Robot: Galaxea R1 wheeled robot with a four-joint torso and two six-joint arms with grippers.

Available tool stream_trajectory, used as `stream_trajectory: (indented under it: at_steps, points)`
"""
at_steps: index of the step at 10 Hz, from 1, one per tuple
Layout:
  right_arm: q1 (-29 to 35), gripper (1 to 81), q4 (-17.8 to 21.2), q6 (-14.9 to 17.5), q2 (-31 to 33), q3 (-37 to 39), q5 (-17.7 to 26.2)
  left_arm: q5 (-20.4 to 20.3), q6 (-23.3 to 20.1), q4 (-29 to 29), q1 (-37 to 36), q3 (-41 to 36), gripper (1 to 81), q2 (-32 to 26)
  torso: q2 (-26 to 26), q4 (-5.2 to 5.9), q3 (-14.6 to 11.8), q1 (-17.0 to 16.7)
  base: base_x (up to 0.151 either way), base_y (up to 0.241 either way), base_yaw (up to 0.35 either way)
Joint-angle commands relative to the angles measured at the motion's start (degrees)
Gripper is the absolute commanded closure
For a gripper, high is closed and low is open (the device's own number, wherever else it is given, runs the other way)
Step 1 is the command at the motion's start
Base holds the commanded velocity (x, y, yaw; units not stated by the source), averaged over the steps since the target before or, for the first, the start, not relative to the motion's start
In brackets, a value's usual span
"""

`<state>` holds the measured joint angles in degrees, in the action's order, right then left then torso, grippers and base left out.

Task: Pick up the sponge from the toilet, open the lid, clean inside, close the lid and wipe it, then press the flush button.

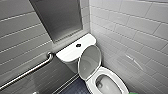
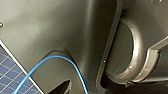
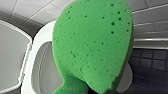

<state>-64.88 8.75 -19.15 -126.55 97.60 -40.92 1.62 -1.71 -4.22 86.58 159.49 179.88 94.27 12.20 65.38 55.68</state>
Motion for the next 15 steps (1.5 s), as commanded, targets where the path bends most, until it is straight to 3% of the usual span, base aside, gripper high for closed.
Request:
stream_trajectory:
  at_steps: [1,4,5,6,7,9,10,13,15]
  points:
    - [-4.34,81.1,-0.67,0.61,4.34,-7.92,0.86,4.88,-0.49,-0.09,1.45,0.21,1.0,-0.05,0.00,0.00,0.00,0.00,0.000,0.000,0.000]
    - [-7.86,81.1,-0.06,5.96,6.28,-16.13,-3.28,4.88,-0.58,-0.17,1.45,0.21,1.0,-0.05,0.02,0.00,0.00,0.00,0.000,0.000,0.000]
    - [-7.60,81.1,-0.57,6.14,6.89,-17.87,-3.55,4.88,-0.58,-0.18,1.37,0.21,1.0,-0.05,0.02,0.00,0.00,0.00,0.000,0.000,0.000]
    - [-6.38,81.1,-0.41,8.41,8.12,-21.65,-3.46,4.88,-0.58,-0.26,1.27,0.21,1.0,0.04,0.02,0.00,0.00,0.00,0.000,0.000,0.000]
    - [-4.62,81.1,2.29,13.67,9.44,-25.78,-2.85,4.88,-0.58,-0.26,1.27,0.21,1.0,0.04,0.02,0.00,0.00,0.00,0.000,0.000,0.000]
    - [0.56,81.1,13.45,27.55,10.68,-33.26,-1.45,4.88,-0.58,-0.26,1.27,0.03,1.0,0.13,0.02,0.00,0.00,0.00,0.000,0.000,0.000]
    - [3.63,81.1,17.85,32.92,10.42,-35.38,0.48,4.88,-0.58,-0.26,1.19,0.03,1.0,0.22,0.02,0.00,0.00,0.00,0.000,0.000,0.000]
    - [14.35,81.1,29.82,40.68,7.52,-33.81,7.95,4.88,-0.58,-0.26,1.19,0.03,1.0,0.22,0.02,0.00,0.00,0.00,0.000,0.000,0.000]
    - [21.84,81.1,35.36,41.56,3.13,-26.17,16.56,4.88,-0.58,-0.26,1.10,0.03,1.0,0.22,0.02,0.00,0.00,0.00,0.000,0.000,0.000]
